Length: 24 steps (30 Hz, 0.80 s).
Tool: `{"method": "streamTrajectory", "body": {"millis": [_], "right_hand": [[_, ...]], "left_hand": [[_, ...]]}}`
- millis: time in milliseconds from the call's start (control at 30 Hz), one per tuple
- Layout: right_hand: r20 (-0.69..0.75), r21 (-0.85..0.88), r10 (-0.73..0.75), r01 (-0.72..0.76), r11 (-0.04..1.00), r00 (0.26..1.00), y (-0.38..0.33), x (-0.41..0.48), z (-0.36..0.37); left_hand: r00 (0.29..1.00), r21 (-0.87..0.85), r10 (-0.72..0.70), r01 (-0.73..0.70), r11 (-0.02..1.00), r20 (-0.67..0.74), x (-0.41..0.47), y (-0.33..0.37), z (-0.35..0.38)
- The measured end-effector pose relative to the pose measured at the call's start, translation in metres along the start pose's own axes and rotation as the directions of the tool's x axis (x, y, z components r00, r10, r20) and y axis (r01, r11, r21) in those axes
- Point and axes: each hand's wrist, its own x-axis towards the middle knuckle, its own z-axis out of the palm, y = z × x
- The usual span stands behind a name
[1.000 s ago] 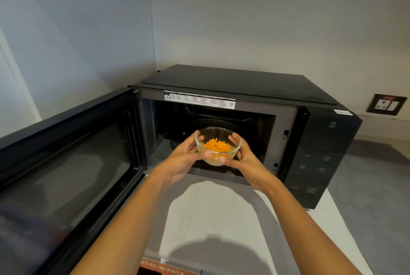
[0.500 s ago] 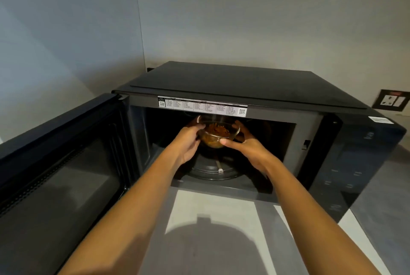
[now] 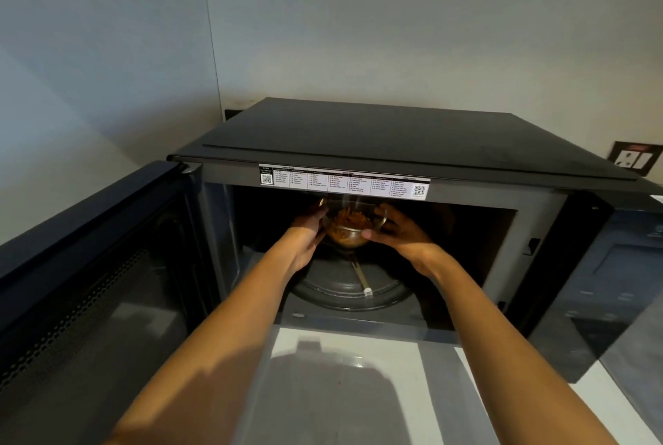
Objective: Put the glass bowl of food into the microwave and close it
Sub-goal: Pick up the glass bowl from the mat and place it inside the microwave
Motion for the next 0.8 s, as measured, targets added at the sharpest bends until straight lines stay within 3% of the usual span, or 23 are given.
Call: {"method": "streamTrajectory", "body": {"millis": [800], "right_hand": [[0.019,0.046,0.058,-0.059,0.997,0.998,0.020,0.010,0.004]], "left_hand": [[0.999,-0.015,-0.047,0.046,0.999,-0.021,0.021,-0.021,-0.011]]}}
